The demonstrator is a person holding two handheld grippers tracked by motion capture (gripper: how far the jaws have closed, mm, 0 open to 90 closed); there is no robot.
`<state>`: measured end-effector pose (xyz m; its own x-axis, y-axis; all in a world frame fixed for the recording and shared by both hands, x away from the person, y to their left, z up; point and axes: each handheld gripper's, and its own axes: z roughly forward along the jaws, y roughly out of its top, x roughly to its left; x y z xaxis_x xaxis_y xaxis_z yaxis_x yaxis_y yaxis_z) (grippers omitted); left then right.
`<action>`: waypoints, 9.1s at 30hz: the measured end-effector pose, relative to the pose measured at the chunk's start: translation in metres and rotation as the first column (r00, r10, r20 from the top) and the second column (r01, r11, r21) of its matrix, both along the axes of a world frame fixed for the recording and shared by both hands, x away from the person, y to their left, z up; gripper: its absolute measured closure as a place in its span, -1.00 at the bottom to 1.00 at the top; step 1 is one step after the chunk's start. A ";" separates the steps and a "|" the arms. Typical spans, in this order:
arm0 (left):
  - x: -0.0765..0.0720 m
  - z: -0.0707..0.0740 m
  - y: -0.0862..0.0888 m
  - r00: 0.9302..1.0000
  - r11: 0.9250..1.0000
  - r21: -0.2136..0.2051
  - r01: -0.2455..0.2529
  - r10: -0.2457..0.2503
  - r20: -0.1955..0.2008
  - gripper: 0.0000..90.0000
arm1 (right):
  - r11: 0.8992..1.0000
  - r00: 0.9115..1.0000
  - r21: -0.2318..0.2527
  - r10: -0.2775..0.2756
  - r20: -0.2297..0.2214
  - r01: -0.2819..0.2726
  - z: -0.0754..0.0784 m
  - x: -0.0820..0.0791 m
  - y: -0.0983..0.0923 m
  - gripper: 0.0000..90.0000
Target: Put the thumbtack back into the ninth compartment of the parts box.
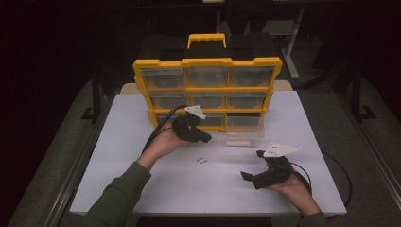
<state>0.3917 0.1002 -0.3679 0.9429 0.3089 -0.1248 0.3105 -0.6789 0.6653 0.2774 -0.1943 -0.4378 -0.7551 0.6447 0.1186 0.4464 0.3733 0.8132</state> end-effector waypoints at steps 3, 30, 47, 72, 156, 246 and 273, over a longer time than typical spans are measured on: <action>0.002 0.006 -0.003 1.000 1.000 -0.004 0.010 -0.010 0.008 0.95 | 1.000 1.000 0.000 0.000 0.001 0.000 0.000 0.000 0.000 -1.00; 0.024 0.041 -0.048 0.997 0.998 -0.015 0.067 -0.066 0.037 0.95 | 1.000 1.000 0.006 0.001 0.002 -0.001 0.000 0.000 -0.001 -1.00; 0.033 0.031 -0.087 0.995 0.996 0.020 0.092 -0.093 0.038 0.94 | 1.000 1.000 0.009 0.002 0.002 -0.002 0.001 0.000 -0.001 -1.00; 0.037 0.009 -0.104 0.995 0.990 0.109 0.087 -0.093 0.046 0.84 | 1.000 1.000 0.009 0.005 0.001 -0.005 0.001 0.000 -0.001 -1.00; -0.025 -0.061 0.014 0.998 0.993 0.100 -0.059 0.057 0.021 -0.03 | 1.000 1.000 -0.004 0.003 -0.002 -0.003 -0.001 0.000 0.000 -1.00; 0.001 0.008 -0.006 1.000 0.999 0.034 0.012 -0.012 0.006 0.95 | 1.000 1.000 0.000 -0.002 -0.002 0.002 -0.001 0.000 -0.001 -1.00; 0.020 0.044 -0.049 0.997 0.998 0.018 0.061 -0.062 0.042 0.95 | 1.000 1.000 0.002 0.000 -0.001 0.000 -0.001 0.000 -0.001 -1.00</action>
<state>0.4120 0.0514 -0.3236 0.9645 0.2517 -0.0798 0.2396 -0.7072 0.6652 0.2770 -0.1954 -0.4383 -0.7553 0.6441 0.1208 0.4470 0.3715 0.8138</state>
